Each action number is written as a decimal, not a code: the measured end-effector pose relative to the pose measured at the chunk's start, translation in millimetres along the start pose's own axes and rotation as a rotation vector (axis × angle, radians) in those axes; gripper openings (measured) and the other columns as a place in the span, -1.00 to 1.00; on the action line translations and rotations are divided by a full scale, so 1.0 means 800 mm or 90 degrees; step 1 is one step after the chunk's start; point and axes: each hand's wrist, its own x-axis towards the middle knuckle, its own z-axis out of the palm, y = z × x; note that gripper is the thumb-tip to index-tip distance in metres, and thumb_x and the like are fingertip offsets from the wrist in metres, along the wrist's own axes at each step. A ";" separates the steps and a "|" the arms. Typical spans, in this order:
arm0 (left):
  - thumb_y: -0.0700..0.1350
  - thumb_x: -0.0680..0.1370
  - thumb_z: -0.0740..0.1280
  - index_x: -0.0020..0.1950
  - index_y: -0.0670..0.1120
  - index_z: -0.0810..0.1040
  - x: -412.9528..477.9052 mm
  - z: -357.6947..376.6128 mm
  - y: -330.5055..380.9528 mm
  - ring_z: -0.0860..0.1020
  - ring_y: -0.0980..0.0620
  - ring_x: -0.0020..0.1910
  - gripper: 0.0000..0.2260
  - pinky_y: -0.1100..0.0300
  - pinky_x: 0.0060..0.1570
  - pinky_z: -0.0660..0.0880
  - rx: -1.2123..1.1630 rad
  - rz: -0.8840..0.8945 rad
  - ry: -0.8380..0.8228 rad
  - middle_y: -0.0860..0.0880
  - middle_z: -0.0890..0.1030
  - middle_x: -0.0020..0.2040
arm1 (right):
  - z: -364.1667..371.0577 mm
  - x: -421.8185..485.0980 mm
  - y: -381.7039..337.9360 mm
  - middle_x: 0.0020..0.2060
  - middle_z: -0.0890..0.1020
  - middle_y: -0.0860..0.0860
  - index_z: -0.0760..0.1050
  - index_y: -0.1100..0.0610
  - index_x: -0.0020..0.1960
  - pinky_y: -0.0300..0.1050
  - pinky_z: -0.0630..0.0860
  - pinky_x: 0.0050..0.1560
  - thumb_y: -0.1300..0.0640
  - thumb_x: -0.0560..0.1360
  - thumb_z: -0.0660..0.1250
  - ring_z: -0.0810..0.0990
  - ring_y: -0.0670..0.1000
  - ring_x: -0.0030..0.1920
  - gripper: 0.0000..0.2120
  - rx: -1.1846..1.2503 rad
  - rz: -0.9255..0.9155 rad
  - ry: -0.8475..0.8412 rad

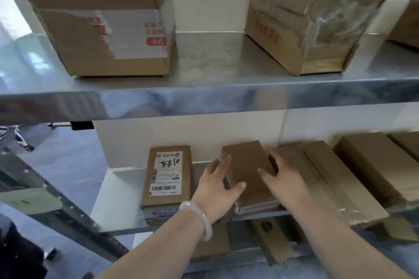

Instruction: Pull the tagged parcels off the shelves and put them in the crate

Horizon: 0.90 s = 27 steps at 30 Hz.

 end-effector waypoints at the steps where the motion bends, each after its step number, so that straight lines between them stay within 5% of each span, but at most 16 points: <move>1: 0.24 0.51 0.32 0.57 0.24 0.04 0.005 0.010 0.003 0.07 0.01 0.57 -0.29 0.17 0.43 0.10 -0.012 -0.030 -0.012 0.03 0.08 0.59 | -0.002 0.003 0.007 0.38 0.44 -0.02 0.19 -0.08 0.52 -0.25 0.32 0.08 -0.01 0.53 0.36 0.45 -0.05 0.24 -0.37 0.003 0.017 -0.023; 5: 0.21 0.51 0.34 0.59 0.17 0.03 0.021 0.035 0.009 0.26 0.00 0.49 -0.26 0.35 0.21 0.17 -0.053 -0.134 -0.018 -0.04 0.15 0.56 | -0.008 0.016 0.030 0.43 0.39 -0.02 0.05 -0.04 0.57 -0.26 0.32 0.09 -0.06 0.52 0.37 0.43 0.02 0.34 -0.25 0.044 0.096 -0.142; 11: 0.07 0.51 0.40 0.59 0.15 0.08 0.019 0.056 0.015 0.45 0.15 0.17 -0.26 0.34 0.05 0.34 -0.067 -0.170 0.019 0.04 0.39 0.41 | -0.003 0.021 0.049 0.32 0.50 -0.04 0.13 -0.01 0.56 -0.30 0.39 -0.03 -0.08 0.55 0.30 0.52 -0.05 0.16 -0.35 0.015 0.074 -0.209; 16: 0.10 0.48 0.41 0.60 0.08 0.06 0.016 0.057 0.029 0.46 0.10 0.20 -0.21 0.33 0.08 0.33 -0.071 -0.196 0.067 0.00 0.37 0.45 | -0.015 0.009 0.051 0.06 0.49 -0.26 0.32 -0.14 0.44 -0.49 0.29 -0.20 -0.06 0.56 0.28 0.41 -0.38 -0.12 -0.54 0.112 -0.017 -0.176; 21: 0.37 0.28 0.34 0.57 -0.04 0.15 0.018 0.056 0.056 0.42 -0.15 0.33 -0.04 0.07 0.30 0.42 -0.034 -0.269 0.058 -0.12 0.33 0.39 | -0.026 -0.009 0.041 0.26 0.32 -0.15 0.31 -0.15 0.47 -0.54 0.27 -0.04 -0.11 0.59 0.20 0.33 -0.29 0.09 -0.56 0.192 -0.075 -0.170; 24: 0.38 0.22 0.30 0.51 0.02 0.20 0.016 0.057 0.068 0.44 -0.17 0.29 -0.07 -0.06 0.29 0.43 -0.019 -0.292 0.067 -0.12 0.39 0.34 | -0.036 -0.018 0.039 0.35 0.31 -0.14 0.38 -0.11 0.43 -0.38 0.17 0.30 -0.05 0.62 0.18 0.31 -0.25 0.28 -0.62 0.228 -0.117 -0.182; 27: 0.37 0.15 0.35 0.51 0.11 0.16 0.012 0.061 0.074 0.50 -0.13 0.24 -0.03 -0.03 0.26 0.47 -0.118 -0.287 0.095 -0.09 0.47 0.32 | -0.048 -0.022 0.041 0.34 0.34 -0.21 0.42 -0.07 0.41 -0.48 0.13 0.27 -0.03 0.63 0.16 0.28 -0.31 0.34 -0.64 0.223 -0.160 -0.203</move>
